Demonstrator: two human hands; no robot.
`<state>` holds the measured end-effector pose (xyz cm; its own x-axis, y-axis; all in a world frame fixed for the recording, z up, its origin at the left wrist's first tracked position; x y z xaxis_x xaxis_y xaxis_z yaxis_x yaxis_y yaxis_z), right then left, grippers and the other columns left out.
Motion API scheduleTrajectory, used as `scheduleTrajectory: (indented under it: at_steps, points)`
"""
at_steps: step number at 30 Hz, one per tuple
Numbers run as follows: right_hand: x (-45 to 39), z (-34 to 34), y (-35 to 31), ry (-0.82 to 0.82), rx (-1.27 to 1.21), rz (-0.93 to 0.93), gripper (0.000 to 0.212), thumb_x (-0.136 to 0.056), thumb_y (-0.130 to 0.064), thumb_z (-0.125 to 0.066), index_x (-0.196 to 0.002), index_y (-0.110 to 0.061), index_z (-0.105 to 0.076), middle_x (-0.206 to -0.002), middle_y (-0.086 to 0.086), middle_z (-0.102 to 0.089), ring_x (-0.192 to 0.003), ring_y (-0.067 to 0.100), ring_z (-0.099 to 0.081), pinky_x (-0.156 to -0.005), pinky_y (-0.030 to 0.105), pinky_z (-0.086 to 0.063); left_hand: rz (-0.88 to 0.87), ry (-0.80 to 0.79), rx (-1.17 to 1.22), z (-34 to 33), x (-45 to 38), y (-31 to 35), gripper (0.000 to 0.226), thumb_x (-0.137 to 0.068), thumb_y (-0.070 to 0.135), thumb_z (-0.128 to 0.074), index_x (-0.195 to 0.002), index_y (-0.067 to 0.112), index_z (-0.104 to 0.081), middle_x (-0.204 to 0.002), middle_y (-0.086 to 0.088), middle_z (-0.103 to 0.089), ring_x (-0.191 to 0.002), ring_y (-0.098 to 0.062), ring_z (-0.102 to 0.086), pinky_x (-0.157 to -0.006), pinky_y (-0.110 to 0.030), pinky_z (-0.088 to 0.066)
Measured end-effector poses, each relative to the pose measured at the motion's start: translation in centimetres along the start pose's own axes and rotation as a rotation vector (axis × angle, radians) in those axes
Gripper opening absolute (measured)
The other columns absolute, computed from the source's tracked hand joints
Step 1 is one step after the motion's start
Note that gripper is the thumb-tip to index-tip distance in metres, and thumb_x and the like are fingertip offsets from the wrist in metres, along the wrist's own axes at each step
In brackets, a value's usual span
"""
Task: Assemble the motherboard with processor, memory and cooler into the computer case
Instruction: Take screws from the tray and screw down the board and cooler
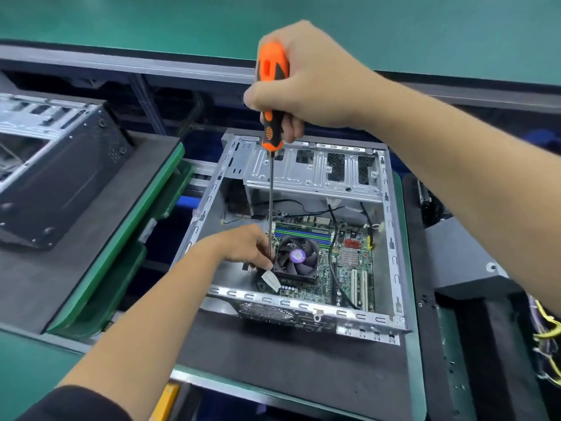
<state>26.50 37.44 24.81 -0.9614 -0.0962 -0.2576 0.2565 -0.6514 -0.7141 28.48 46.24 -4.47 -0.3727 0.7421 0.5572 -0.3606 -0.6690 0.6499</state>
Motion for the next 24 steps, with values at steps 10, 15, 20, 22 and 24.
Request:
scheduleTrajectory:
  at_steps: [10,15,20,22,24]
  points:
    - [0.4,-0.4,0.2,-0.037,-0.007,-0.013,0.019,-0.081,-0.011,-0.061,-0.079,0.007,-0.054,-0.064,0.022,-0.067,-0.043,0.022,-0.065,-0.039,0.021,-0.045,-0.075,0.134,-0.288,-0.2,0.6,2.2,0.005,-0.079,0.008,-0.069,-0.074,0.007,-0.073,-0.071,-0.002,-0.069,-0.067,-0.017,-0.065,-0.061,-0.026,-0.052]
    - [0.4,-0.4,0.3,-0.043,-0.039,-0.018,0.013,-0.082,-0.010,-0.061,-0.076,-0.002,-0.052,-0.065,0.023,-0.066,-0.043,0.023,-0.065,-0.039,0.021,-0.045,-0.117,0.154,-0.345,-0.4,0.7,2.9,0.006,-0.078,0.006,-0.068,-0.074,0.008,-0.072,-0.067,0.005,-0.062,-0.056,0.002,-0.051,-0.050,-0.005,-0.037]
    - [0.7,-0.7,0.5,-0.070,-0.068,-0.033,0.014,-0.081,-0.010,-0.061,-0.075,-0.004,-0.050,-0.063,0.020,-0.066,-0.045,0.025,-0.066,-0.041,0.023,-0.046,-0.152,0.159,-0.393,-0.4,0.6,3.2,0.020,-0.075,0.005,-0.070,-0.059,0.015,-0.062,-0.053,0.012,-0.049,-0.048,0.002,-0.046,-0.046,-0.007,-0.033]
    - [0.7,-0.9,0.5,-0.080,-0.081,-0.034,0.016,-0.082,-0.010,-0.062,-0.074,-0.006,-0.048,-0.063,0.018,-0.066,-0.046,0.026,-0.066,-0.042,0.025,-0.047,-0.171,0.157,-0.388,-0.4,0.6,3.3,0.024,-0.074,0.005,-0.070,-0.056,0.014,-0.058,-0.051,0.011,-0.046,-0.046,0.001,-0.045,-0.046,-0.007,-0.034]
    - [0.7,-1.0,0.4,-0.087,-0.084,-0.028,0.017,-0.083,-0.010,-0.062,-0.075,-0.007,-0.048,-0.065,0.020,-0.066,-0.047,0.026,-0.066,-0.042,0.025,-0.048,-0.174,0.149,-0.359,-0.4,0.6,3.1,0.026,-0.074,0.004,-0.070,-0.054,0.016,-0.059,-0.051,0.010,-0.048,-0.047,0.000,-0.047,-0.046,-0.007,-0.034]
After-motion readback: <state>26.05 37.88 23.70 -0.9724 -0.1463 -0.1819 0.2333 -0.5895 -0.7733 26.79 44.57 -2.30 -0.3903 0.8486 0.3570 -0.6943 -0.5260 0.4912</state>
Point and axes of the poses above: each hand's wrist, its own x-axis away from the middle knuckle, its own z-axis out of the back of the hand, y = z × x, the point moved 8 cm from there along -x, towards the middle knuckle
